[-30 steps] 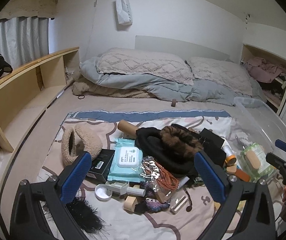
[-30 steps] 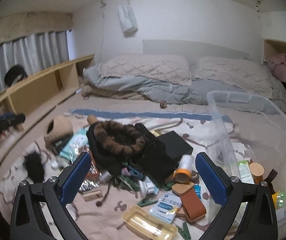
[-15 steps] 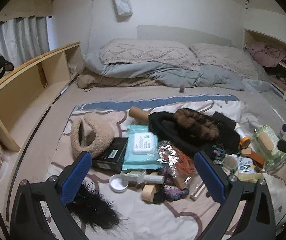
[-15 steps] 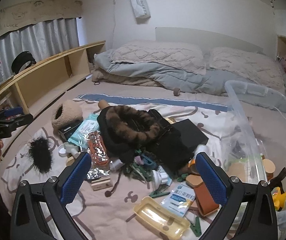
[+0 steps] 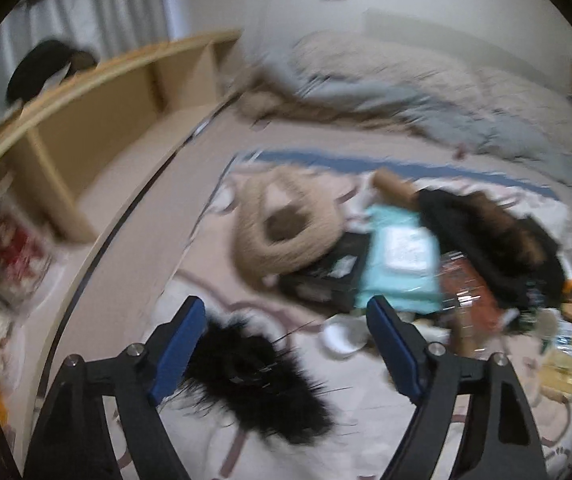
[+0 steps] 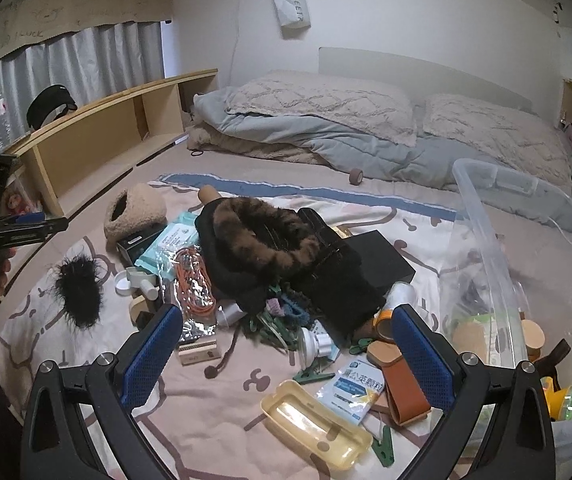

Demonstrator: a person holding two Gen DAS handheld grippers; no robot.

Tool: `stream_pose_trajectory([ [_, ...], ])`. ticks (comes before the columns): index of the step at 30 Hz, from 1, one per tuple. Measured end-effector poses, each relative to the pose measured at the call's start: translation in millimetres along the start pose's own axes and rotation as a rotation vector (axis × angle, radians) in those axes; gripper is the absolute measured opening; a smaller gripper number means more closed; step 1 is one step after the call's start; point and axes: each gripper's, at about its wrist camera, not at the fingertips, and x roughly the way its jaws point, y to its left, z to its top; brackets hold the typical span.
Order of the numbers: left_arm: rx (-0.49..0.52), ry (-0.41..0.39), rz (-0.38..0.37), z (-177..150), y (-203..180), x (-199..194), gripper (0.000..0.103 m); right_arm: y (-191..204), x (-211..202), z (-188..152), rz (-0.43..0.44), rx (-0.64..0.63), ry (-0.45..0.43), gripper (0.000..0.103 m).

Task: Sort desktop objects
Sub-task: 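Close the left gripper on the black feathery item and lift it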

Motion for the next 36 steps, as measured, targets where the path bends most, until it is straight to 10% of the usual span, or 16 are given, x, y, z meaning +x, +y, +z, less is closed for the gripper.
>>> stream_pose_trajectory([
  [7, -0.098, 0.195, 0.121, -17, 37, 62, 0.062, -1, -1, 0, -0.004, -0.002, -0.001, 0.103],
  [12, -0.155, 0.281, 0.078, -26, 51, 82, 0.052, -1, -1, 0, -0.009, -0.006, 0.003, 0.103],
  [22, -0.196, 0.368, -0.029, -33, 37, 91, 0.052, 0, -1, -1, -0.013, -0.017, 0.015, 0.103],
  [33, -0.105, 0.374, 0.075, -35, 10, 99, 0.076, -2, 0, -3, -0.020, -0.019, 0.024, 0.103],
  [36, -0.064, 0.365, 0.118, -33, 7, 100, 0.052, -4, 0, -3, -0.022, -0.017, 0.028, 0.103],
])
